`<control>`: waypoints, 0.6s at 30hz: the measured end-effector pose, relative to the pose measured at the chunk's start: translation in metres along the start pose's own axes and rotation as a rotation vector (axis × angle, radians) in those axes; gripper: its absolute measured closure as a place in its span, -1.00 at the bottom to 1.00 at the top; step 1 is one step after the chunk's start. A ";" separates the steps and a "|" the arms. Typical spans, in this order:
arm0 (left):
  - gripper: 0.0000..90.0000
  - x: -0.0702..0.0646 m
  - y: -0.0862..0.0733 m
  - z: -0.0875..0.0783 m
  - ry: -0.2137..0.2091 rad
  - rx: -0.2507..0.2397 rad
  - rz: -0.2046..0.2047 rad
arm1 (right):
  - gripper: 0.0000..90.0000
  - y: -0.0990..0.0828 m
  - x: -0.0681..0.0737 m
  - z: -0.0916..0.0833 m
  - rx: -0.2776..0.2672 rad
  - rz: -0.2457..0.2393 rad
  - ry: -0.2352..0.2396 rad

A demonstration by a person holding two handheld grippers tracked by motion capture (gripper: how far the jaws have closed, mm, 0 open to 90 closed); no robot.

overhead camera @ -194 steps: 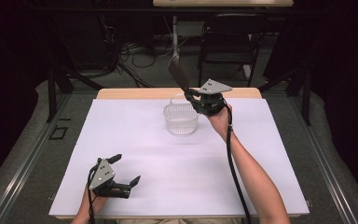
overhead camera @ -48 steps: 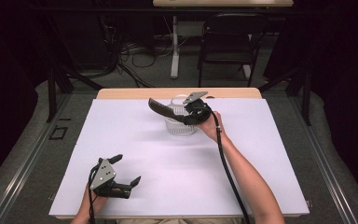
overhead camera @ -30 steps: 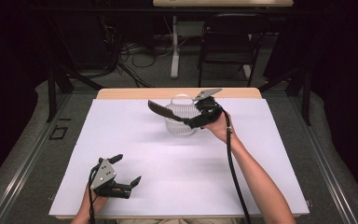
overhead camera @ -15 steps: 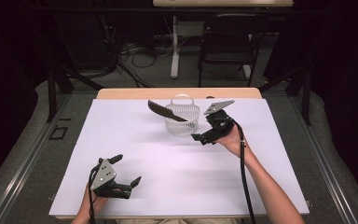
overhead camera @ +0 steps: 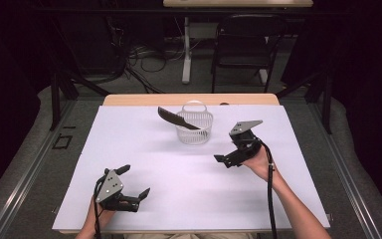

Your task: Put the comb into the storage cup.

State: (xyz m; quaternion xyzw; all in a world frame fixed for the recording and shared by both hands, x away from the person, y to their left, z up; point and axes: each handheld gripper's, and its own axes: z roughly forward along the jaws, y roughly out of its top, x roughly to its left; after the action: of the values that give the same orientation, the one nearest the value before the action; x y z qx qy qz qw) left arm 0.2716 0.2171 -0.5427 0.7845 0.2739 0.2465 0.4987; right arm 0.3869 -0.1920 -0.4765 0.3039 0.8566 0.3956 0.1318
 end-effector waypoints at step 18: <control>-0.99 0.000 0.000 0.000 -0.004 0.002 0.002 | -1.00 -0.039 0.015 -0.022 -0.035 0.020 -0.041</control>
State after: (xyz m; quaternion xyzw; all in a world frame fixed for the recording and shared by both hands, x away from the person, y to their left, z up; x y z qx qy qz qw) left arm 0.2718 0.2173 -0.5429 0.7859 0.2724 0.2453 0.4980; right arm 0.3482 -0.2152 -0.4913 0.3181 0.8436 0.4054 0.1510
